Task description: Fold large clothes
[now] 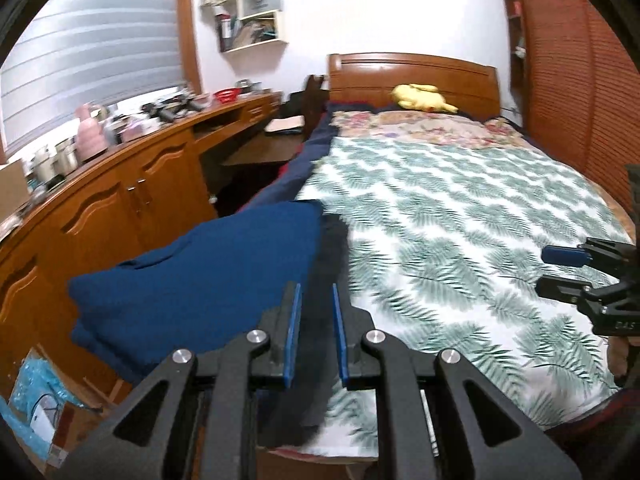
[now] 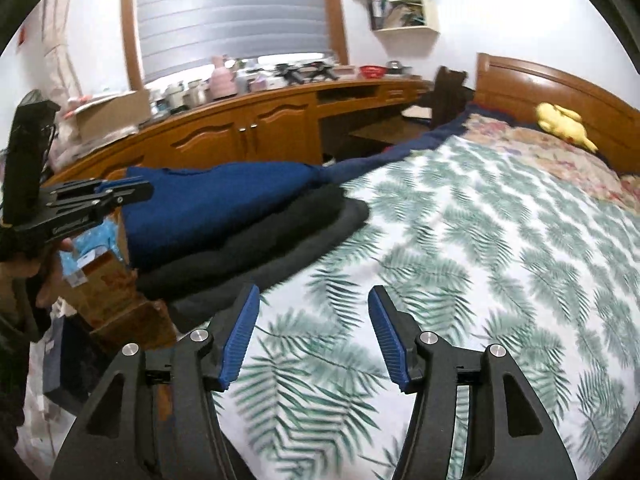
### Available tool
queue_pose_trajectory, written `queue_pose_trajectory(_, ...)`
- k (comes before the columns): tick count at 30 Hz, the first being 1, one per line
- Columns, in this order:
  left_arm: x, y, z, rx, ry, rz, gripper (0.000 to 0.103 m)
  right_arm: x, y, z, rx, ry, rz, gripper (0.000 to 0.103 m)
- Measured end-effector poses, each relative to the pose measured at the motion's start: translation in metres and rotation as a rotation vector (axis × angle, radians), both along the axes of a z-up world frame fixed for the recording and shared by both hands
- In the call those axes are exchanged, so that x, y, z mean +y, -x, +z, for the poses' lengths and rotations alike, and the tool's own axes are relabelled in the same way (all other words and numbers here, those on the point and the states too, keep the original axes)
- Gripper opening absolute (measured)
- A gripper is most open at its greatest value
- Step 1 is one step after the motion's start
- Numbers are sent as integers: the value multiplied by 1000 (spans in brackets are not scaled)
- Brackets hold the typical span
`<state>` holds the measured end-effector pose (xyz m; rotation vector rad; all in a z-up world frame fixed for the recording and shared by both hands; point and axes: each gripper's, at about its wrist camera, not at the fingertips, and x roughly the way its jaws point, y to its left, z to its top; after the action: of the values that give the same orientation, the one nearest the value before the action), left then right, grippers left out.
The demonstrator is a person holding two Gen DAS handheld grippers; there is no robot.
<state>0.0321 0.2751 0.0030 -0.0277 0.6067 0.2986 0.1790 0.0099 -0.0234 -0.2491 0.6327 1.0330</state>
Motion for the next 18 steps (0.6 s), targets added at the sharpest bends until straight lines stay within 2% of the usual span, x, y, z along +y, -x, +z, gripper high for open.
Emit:
queue_pose_trajectory(8,-83,-40,-18,32,10,-117,14,-81,-16,-4,-25,-5,-144,69)
queue_pose_trajectory(11,-113,-57,-28,54,18,-159,14,-111,-18,-8,-41,0,-193,70)
queue_pose_trajectory(15,-147,-76,-41,71,64,-218,15,-147,-21,-15,-53,10,-253,72)
queue_pose_trajectory(18,-174,-88,-48,63,60,-234,15,-175,-24,-25,-50,16,-308,74)
